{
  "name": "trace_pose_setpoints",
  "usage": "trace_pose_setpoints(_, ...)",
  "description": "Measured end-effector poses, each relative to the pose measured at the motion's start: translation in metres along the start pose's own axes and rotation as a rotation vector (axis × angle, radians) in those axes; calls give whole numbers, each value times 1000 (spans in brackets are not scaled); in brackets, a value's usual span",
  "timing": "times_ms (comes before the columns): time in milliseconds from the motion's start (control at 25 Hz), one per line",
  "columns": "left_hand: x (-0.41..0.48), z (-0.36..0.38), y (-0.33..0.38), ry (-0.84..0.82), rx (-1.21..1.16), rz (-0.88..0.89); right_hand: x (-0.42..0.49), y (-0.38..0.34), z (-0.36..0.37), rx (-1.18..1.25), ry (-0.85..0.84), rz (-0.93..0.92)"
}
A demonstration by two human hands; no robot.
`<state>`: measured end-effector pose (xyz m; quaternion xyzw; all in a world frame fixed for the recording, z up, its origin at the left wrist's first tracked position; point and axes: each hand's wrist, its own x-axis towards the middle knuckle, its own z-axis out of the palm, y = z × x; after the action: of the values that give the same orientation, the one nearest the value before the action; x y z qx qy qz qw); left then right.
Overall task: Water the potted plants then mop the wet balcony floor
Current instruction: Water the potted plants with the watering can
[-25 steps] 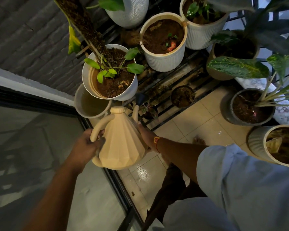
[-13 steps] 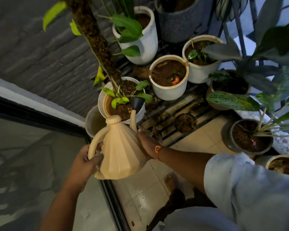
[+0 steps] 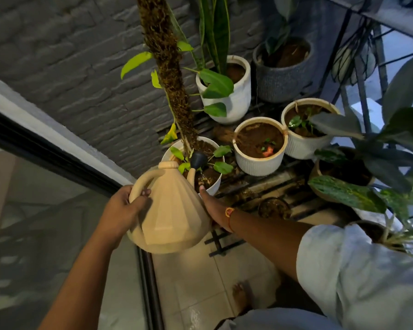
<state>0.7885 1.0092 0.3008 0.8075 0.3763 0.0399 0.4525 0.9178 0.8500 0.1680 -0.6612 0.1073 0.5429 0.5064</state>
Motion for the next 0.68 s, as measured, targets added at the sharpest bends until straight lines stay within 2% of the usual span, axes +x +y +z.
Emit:
trace_pose_setpoints(200,1,21,32,74,63,-47,-2,-7,-33,66,-180,99)
trace_pose_setpoints(680,1,62,96,210,60,-114,-4,-31,-88,-49,-328,53)
